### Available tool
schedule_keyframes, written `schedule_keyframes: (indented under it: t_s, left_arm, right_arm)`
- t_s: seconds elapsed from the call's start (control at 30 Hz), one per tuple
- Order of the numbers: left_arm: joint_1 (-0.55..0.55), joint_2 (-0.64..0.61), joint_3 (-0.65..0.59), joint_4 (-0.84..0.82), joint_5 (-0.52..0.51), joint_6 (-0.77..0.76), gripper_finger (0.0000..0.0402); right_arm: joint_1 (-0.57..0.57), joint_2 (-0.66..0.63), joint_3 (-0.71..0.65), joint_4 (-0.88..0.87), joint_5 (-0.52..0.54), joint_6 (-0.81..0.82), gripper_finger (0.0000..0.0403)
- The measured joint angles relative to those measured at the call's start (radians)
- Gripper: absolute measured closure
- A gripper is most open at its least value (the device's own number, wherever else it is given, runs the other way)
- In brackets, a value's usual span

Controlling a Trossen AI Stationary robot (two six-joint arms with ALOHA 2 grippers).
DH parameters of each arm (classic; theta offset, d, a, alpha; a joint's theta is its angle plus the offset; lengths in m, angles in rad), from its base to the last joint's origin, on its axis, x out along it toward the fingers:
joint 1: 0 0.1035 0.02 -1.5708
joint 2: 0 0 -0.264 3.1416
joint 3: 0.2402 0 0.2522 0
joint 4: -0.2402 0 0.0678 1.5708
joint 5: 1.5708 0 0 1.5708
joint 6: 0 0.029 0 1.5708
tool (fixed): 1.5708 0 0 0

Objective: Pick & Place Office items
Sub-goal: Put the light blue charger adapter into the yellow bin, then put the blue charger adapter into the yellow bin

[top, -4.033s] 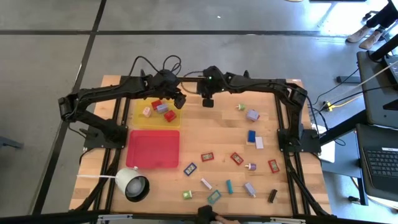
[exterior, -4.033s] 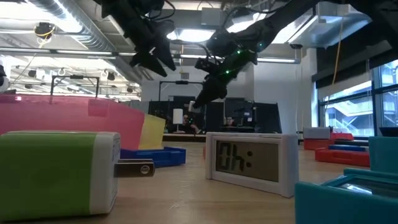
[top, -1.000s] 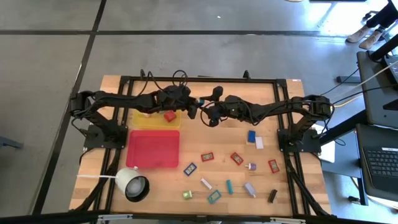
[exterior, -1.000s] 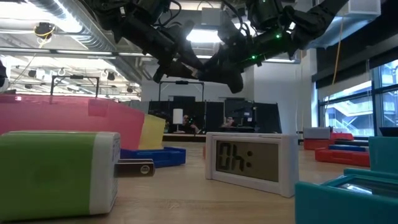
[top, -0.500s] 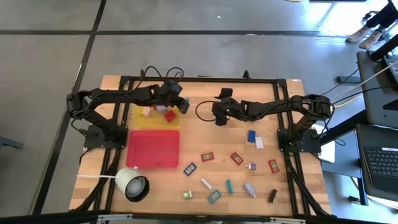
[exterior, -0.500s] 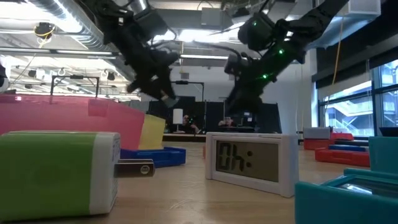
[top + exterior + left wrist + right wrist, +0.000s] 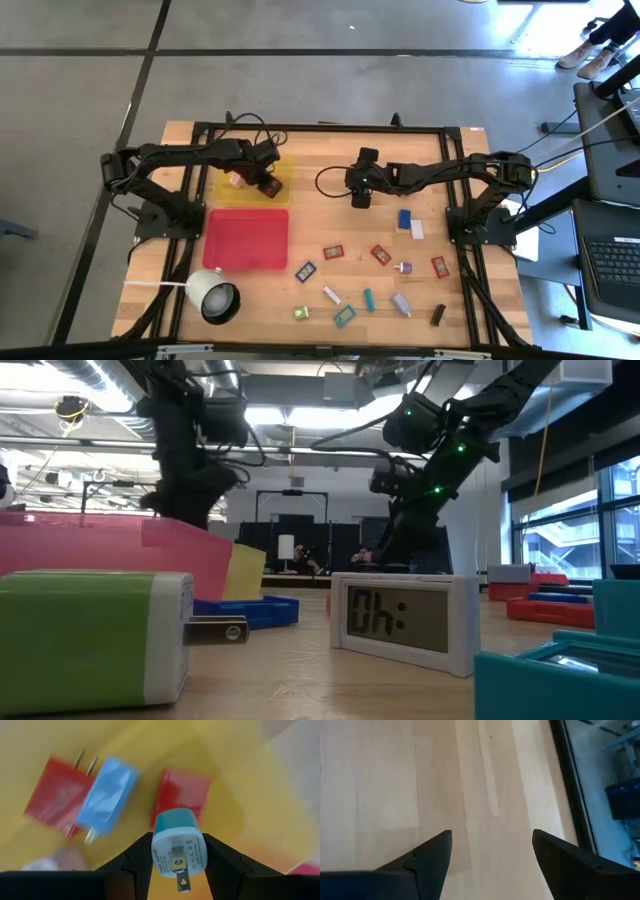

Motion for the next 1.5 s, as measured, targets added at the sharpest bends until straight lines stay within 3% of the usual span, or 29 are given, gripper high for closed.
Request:
schedule_keyframes:
  t_s: [0.27,0.43,1.03,1.5]
  left_arm:
    - [0.0,-0.002,0.0,-0.174,-0.02,0.0,0.0258]
    - [-0.005,-0.001,0.0,-0.176,-0.077,-0.027,0.0258]
    - [-0.036,0.116,-0.001,-0.173,-0.105,-0.014,0.0256]
    - [-0.034,0.116,0.013,-0.214,-0.106,-0.017,0.0201]
  right_arm:
    - [0.0,0.0,0.0,0.0,0.0,0.067,0.0124]
    - [0.0,0.0,0.0,0.007,0.001,0.083,0.0125]
    - [0.0,0.0,0.0,0.012,0.004,0.112,0.0125]
    - [0.0,0.0,0.0,0.01,0.004,0.105,0.0125]
